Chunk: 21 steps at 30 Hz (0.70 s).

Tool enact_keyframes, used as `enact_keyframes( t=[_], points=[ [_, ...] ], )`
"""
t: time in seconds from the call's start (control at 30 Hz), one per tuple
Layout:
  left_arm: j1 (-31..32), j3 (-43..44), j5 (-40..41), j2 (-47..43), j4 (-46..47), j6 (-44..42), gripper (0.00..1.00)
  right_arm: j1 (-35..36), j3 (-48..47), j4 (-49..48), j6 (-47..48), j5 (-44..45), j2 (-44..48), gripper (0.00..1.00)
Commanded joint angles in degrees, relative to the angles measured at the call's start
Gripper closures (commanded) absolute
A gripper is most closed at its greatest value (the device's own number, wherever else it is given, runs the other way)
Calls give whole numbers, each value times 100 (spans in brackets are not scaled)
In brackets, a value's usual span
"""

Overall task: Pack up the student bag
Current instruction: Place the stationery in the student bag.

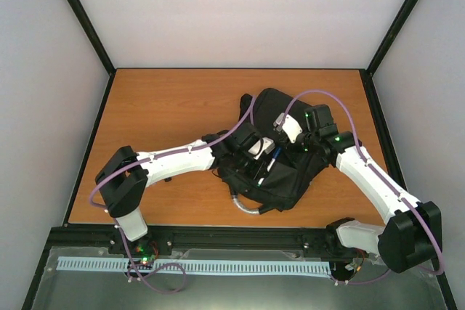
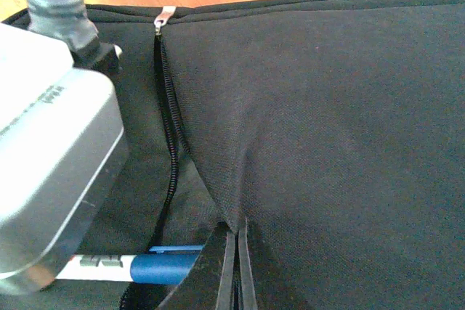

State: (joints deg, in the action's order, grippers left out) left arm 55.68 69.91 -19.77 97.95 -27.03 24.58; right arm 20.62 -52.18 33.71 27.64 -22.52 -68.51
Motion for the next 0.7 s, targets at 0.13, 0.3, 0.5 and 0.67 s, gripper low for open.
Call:
enact_keyframes(
  t=[0.13, 0.3, 0.5, 0.67],
  points=[
    [0, 190, 122, 209, 22, -30, 99, 3, 2, -356, -1, -496, 204, 97],
    [-65, 613, 330, 549, -287, 148, 99, 3, 15, -307, 64, -670, 158, 97],
    [-75, 1361, 705, 655, -645, 301, 99, -1, -37, -177, 107, -779, -119, 97],
    [-77, 1514, 1152, 392, -634, 270, 98, 1, -40, -167, 136, -779, -169, 97]
  ],
)
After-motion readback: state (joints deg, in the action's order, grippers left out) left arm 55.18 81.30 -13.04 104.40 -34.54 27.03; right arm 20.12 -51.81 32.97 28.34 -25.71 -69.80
